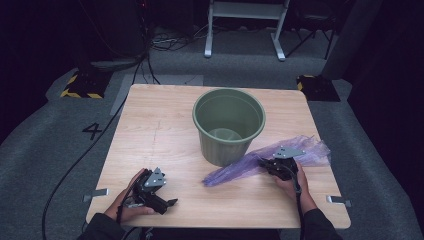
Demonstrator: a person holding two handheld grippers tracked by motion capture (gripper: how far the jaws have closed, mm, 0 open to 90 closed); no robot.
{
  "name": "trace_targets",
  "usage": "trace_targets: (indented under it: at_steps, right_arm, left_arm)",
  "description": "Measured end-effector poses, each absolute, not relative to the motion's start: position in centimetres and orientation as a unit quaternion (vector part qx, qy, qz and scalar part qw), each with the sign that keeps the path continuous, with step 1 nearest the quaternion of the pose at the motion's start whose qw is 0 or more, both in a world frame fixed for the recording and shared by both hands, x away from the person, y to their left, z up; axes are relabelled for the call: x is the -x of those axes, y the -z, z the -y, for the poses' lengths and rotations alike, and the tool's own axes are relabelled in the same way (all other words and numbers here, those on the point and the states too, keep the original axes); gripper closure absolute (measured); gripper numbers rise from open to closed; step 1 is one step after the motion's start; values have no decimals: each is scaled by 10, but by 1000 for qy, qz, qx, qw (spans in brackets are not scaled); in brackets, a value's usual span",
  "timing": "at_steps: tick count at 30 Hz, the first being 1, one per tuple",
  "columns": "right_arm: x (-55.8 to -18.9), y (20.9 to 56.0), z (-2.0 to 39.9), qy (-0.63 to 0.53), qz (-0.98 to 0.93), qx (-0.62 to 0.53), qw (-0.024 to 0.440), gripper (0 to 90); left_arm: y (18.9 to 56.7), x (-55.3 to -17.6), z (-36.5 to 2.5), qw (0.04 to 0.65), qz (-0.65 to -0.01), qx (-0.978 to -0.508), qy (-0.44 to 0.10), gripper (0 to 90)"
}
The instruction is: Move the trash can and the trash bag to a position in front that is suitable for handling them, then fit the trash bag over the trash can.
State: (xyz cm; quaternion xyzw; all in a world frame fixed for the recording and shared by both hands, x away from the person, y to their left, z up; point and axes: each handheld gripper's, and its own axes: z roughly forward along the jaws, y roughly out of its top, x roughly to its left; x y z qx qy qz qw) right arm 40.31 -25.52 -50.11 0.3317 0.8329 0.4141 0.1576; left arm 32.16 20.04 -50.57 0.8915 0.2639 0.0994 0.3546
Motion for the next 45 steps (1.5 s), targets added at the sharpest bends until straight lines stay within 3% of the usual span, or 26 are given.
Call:
trace_targets:
  at_steps: [19, 45]
  right_arm:
    - [-396, 489, 263, -452, -814, -322, 171, 900]
    - [-373, 448, 276, -516, -778, -288, 211, 900]
  left_arm:
    - [506, -321, -202, 358, -263, -890, -100, 16]
    - [506, -322, -201, 358, -261, -891, -99, 15]
